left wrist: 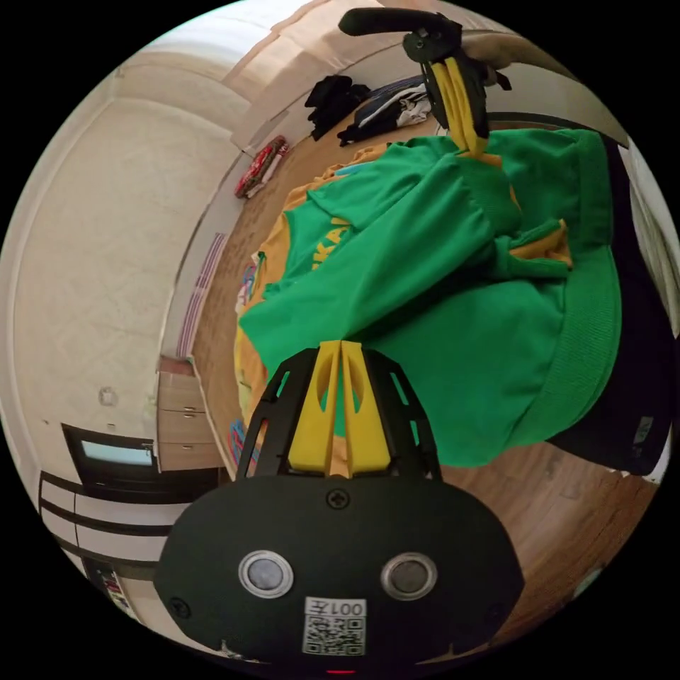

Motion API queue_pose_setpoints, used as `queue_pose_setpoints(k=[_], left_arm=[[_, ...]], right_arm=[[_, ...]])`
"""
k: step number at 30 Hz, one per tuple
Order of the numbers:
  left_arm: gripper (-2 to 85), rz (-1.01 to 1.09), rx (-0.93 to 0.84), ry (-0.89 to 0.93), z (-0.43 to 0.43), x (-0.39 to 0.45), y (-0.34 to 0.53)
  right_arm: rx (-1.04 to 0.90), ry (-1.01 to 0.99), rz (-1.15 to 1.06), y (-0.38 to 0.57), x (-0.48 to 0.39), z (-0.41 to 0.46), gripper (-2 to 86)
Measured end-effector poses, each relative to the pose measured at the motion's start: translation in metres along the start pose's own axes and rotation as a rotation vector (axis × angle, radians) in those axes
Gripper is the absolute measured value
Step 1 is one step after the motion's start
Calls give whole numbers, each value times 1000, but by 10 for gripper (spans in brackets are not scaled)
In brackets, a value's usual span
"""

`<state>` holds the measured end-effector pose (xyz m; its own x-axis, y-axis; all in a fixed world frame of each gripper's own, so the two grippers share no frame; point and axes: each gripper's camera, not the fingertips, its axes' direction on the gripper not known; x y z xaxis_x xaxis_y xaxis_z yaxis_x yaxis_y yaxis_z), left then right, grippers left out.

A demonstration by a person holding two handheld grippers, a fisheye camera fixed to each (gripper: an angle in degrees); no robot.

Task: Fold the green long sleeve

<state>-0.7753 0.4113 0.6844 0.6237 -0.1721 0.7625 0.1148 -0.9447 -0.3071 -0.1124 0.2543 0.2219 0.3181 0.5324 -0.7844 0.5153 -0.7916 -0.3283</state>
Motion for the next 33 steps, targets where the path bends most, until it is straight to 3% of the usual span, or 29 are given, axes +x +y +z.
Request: queue_pose_setpoints(k=[3, 8, 13, 17, 23, 27, 33], left_arm=[[-10, -39, -50, -45, 6, 6, -1], [-9, -155, -35, 60, -5, -8, 8], [3, -168, -138, 76, -9, 4, 12], [57, -178, -175, 220, -28, 26, 22], [111, -370, -282, 324, -43, 52, 65], [130, -344, -409, 348, -29, 83, 99], [147, -343, -362, 257, -8, 120, 119]], right_arm=[[-53, 8, 81, 9, 15, 10, 14], [86, -130, 110, 19, 24, -33, 13], [-102, 6, 242, 40, 58, -10, 26], [-46, 70, 282, 80, 44, -34, 79], [51, -59, 438, 139, 8, -52, 171], [90, -78, 503, 153, -15, -46, 172], [163, -1, 496, 159, -39, -63, 139]])
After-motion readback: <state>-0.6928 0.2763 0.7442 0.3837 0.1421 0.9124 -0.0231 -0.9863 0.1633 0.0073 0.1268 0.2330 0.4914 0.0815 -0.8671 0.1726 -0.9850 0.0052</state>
